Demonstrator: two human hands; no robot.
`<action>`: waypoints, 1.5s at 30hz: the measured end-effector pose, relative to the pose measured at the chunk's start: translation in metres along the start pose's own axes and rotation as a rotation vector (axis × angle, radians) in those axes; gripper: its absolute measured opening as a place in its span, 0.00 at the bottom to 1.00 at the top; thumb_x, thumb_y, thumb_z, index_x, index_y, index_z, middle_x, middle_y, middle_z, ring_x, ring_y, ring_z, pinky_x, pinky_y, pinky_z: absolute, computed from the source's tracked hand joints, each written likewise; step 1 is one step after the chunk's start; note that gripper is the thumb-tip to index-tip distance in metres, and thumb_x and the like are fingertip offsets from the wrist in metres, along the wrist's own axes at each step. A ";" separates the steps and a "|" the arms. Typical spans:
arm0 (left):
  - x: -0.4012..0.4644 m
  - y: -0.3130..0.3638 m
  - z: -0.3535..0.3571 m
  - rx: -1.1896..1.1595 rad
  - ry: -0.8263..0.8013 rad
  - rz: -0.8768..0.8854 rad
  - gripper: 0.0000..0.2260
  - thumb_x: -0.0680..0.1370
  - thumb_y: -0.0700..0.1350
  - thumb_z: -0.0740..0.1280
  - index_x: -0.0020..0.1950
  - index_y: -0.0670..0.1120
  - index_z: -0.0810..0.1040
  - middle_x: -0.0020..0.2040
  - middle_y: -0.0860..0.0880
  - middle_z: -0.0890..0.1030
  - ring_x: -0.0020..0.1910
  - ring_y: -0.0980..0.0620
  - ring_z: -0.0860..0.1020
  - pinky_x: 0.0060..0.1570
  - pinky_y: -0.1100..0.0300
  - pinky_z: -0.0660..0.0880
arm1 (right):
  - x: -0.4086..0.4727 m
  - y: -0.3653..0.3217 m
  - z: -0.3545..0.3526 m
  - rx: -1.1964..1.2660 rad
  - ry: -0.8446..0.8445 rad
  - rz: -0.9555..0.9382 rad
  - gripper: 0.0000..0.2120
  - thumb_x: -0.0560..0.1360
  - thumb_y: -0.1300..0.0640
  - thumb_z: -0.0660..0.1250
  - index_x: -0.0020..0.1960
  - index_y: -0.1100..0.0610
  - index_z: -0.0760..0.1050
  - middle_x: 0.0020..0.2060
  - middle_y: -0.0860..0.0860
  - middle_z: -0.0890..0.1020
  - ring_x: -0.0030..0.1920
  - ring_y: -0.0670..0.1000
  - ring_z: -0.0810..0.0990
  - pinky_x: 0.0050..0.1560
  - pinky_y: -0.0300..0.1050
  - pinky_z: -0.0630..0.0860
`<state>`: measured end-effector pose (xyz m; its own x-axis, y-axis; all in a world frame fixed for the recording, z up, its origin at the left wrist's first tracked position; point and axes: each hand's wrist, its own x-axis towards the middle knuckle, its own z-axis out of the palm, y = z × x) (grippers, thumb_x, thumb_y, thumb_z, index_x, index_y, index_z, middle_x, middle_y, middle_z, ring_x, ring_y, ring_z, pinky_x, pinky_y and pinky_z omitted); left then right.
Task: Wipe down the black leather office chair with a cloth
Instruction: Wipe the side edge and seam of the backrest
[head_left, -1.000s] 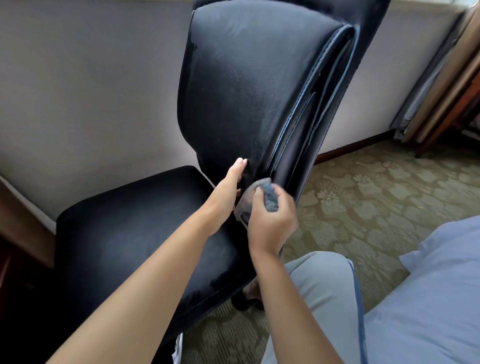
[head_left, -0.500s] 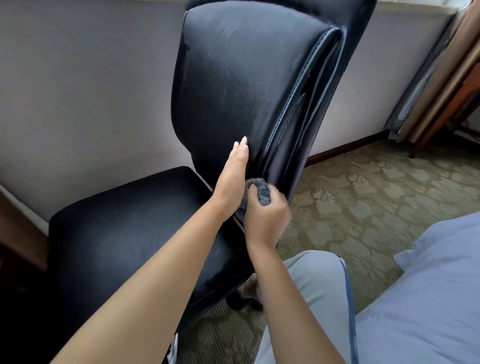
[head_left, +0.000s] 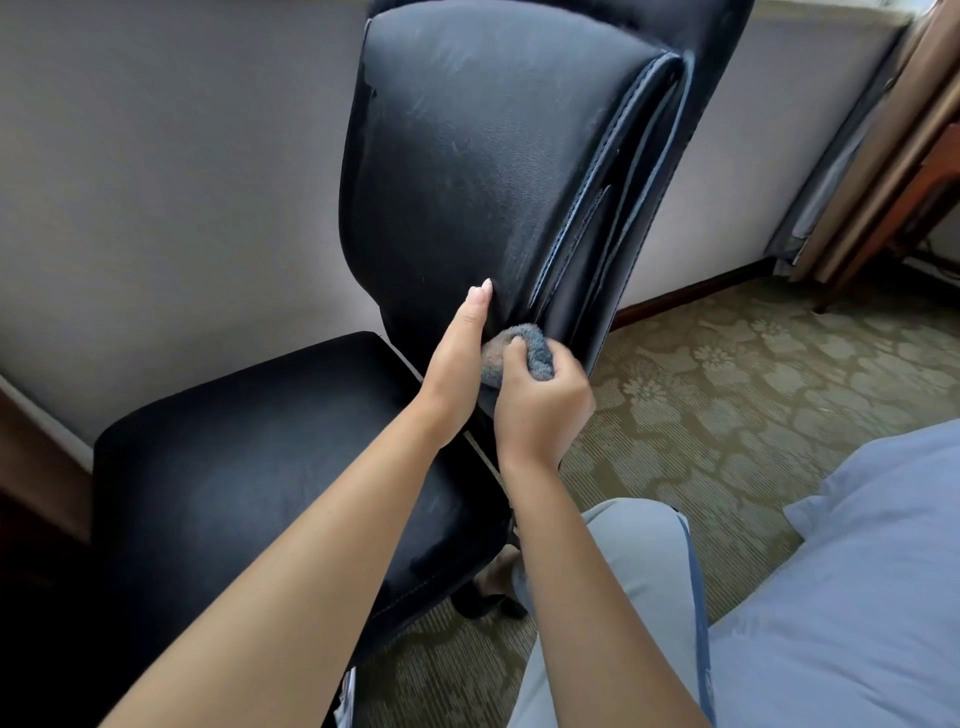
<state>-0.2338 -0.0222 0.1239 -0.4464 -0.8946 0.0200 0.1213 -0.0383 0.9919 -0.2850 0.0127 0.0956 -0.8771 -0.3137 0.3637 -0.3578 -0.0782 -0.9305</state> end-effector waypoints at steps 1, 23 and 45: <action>-0.001 0.000 -0.001 0.012 0.000 0.001 0.23 0.83 0.57 0.48 0.76 0.51 0.60 0.76 0.56 0.59 0.74 0.61 0.58 0.72 0.63 0.54 | -0.004 0.003 -0.002 -0.015 -0.028 0.008 0.07 0.70 0.56 0.69 0.42 0.60 0.81 0.34 0.53 0.81 0.36 0.50 0.78 0.37 0.36 0.67; -0.016 0.009 -0.006 0.045 -0.039 -0.061 0.22 0.83 0.54 0.46 0.75 0.51 0.62 0.75 0.57 0.62 0.72 0.62 0.61 0.74 0.57 0.57 | -0.017 0.009 -0.014 -0.030 -0.039 -0.037 0.08 0.70 0.61 0.72 0.49 0.62 0.81 0.40 0.49 0.79 0.41 0.45 0.76 0.46 0.32 0.72; -0.016 0.012 -0.006 0.007 0.014 -0.103 0.19 0.83 0.48 0.53 0.73 0.51 0.67 0.74 0.57 0.65 0.66 0.61 0.70 0.52 0.70 0.72 | 0.009 -0.011 -0.005 0.043 -0.017 -0.020 0.10 0.71 0.59 0.71 0.51 0.61 0.81 0.43 0.48 0.78 0.44 0.42 0.74 0.46 0.25 0.66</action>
<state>-0.2197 -0.0114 0.1343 -0.4434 -0.8924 -0.0840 0.0689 -0.1274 0.9895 -0.2902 0.0155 0.1091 -0.8639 -0.3280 0.3821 -0.3610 -0.1257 -0.9240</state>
